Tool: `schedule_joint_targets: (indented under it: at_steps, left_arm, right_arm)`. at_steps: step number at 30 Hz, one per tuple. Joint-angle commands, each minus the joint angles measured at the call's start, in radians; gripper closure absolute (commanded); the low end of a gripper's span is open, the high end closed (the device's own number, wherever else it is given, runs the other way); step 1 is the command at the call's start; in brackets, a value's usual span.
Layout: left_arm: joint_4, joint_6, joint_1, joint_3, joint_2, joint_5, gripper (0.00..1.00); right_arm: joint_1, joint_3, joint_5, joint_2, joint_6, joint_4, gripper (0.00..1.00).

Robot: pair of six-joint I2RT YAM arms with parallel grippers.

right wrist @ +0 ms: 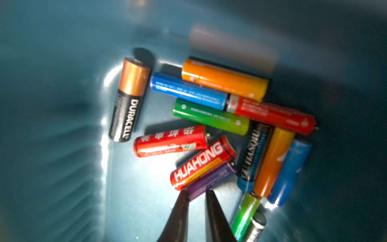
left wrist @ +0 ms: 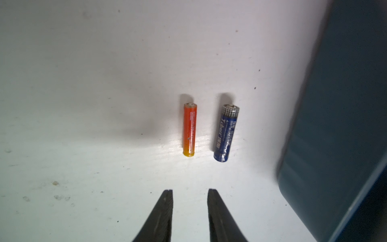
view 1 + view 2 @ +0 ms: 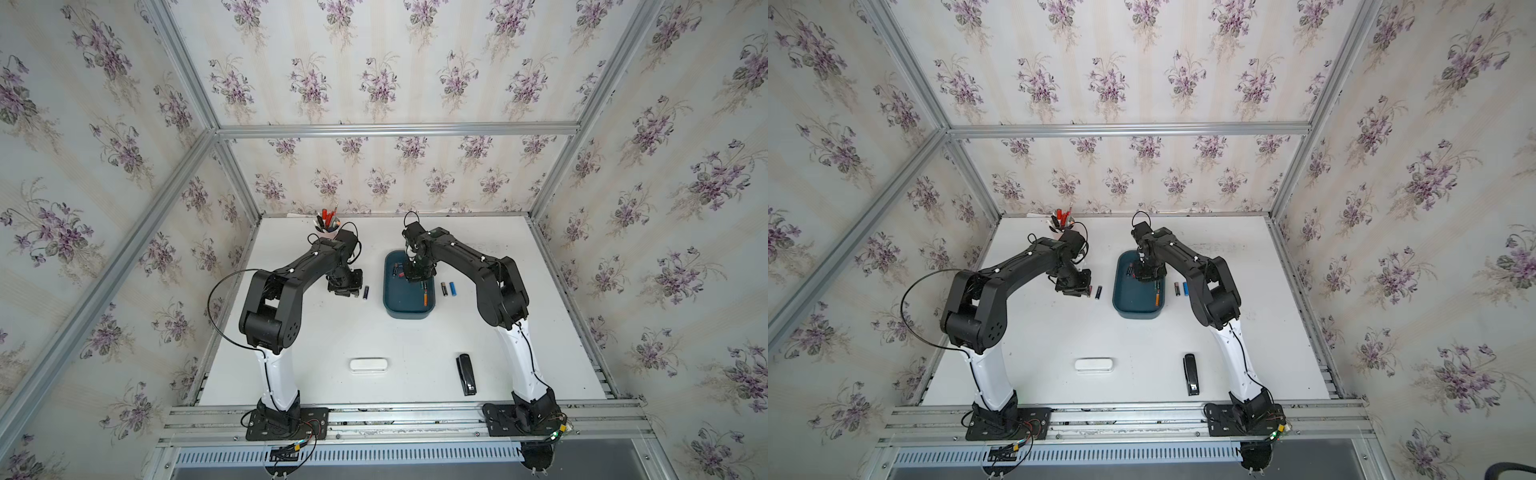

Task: Take the batteries out of the storage box
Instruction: Pick up the battery from the storage box.

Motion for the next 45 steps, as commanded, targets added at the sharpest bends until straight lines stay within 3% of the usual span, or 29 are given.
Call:
schedule_joint_targets:
  at_steps: [1,6,21,45]
  left_arm:
    - [-0.008,0.01,0.001,0.0,-0.008,0.006,0.66]
    - [-0.009,0.009,0.001,0.002,-0.009,0.005,0.66]
    - [-0.012,0.009,0.001,-0.019,-0.035,0.003,0.66]
    - [-0.015,0.022,0.012,-0.008,-0.035,0.032,0.65]
  right_arm:
    - [-0.002,-0.003,0.042,-0.002,-0.014,-0.044,0.75]
    - [-0.002,0.001,0.06,0.003,0.0,-0.042,0.66]
    - [-0.002,0.015,0.017,0.024,0.066,-0.015,0.59]
    - [-0.002,-0.019,0.044,-0.004,0.027,-0.049,0.81]
